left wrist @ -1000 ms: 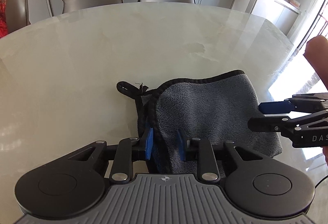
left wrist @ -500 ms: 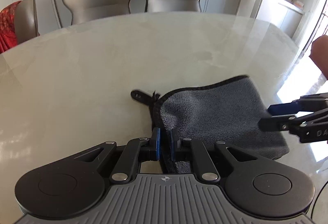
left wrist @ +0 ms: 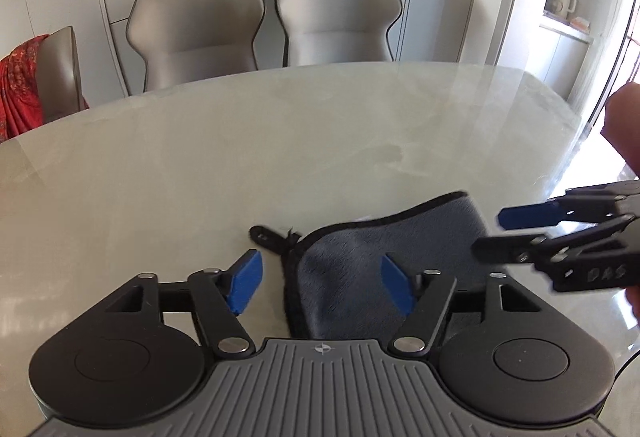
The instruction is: Fold towel
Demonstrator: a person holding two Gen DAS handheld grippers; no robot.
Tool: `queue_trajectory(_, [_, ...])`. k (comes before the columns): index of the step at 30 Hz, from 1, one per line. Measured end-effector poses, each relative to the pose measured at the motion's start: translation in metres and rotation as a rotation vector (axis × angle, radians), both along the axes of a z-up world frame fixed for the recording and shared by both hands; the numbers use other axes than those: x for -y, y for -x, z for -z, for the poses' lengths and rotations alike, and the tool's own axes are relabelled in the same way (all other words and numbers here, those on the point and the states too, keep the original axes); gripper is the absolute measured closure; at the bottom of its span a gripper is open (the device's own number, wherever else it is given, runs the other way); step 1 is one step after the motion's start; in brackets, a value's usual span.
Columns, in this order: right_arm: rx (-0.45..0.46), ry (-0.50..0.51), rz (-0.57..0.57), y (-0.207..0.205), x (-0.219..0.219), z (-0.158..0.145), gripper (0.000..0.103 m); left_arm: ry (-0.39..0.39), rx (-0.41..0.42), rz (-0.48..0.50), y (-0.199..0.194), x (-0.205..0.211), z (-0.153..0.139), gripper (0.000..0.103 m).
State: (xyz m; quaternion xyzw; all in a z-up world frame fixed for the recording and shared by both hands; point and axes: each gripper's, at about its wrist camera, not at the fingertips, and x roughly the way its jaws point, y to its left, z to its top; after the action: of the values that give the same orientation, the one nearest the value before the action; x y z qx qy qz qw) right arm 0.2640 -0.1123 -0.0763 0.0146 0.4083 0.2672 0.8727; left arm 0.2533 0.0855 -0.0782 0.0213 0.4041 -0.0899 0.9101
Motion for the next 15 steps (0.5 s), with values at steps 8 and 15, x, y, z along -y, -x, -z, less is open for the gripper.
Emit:
queue_trajectory(8, [0.000,0.099,-0.023,-0.011,-0.019,0.012,0.047,-0.002,-0.044,-0.019,-0.012,0.015,0.022,0.030])
queue_trajectory(15, [0.054,0.149,-0.048,-0.009,-0.026,0.019,0.049,0.002,-0.068,-0.033,-0.017,0.014,0.038,0.029])
